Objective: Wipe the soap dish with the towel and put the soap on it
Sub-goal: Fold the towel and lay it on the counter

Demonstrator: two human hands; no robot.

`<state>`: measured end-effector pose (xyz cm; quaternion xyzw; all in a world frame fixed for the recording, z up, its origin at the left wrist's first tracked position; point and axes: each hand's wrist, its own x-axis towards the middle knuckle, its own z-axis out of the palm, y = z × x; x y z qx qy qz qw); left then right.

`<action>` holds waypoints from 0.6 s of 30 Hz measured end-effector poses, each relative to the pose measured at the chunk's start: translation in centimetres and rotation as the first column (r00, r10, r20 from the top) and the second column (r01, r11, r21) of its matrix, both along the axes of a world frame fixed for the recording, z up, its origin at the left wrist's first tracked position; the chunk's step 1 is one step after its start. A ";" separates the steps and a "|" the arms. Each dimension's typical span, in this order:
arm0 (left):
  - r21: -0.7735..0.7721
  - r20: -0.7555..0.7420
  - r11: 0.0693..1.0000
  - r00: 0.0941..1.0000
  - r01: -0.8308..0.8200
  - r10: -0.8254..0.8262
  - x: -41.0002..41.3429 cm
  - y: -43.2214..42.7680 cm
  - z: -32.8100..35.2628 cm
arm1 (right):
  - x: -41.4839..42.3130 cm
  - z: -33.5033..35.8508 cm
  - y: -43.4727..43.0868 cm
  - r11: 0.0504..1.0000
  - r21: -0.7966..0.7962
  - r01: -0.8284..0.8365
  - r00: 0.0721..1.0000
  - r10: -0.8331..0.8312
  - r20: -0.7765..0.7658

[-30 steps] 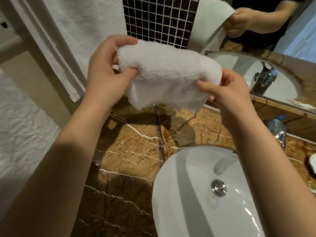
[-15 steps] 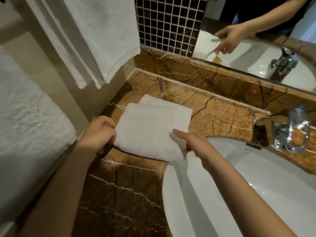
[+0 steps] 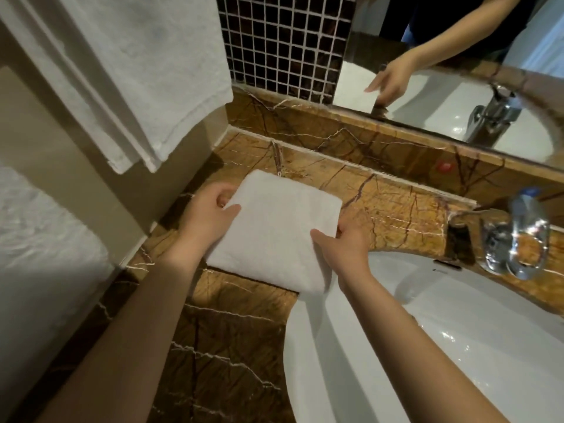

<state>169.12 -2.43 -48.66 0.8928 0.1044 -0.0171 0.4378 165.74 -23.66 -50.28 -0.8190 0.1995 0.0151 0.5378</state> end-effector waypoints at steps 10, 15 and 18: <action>-0.006 -0.063 0.995 0.993 -0.096 0.096 -1.3 2.7 -1.0 | -0.1 -0.5 1.6 0.982 -0.114 -0.149 0.988 0.142 -0.067; -0.113 -0.077 0.972 0.978 -0.204 0.196 -2.3 4.1 -1.4 | -0.6 -0.5 2.6 0.972 -0.070 -0.225 0.971 0.218 -0.104; -0.056 -0.059 0.981 0.982 -0.185 0.182 -2.2 3.9 -1.5 | -0.1 0.2 2.3 0.970 -0.042 -0.240 0.961 0.232 -0.152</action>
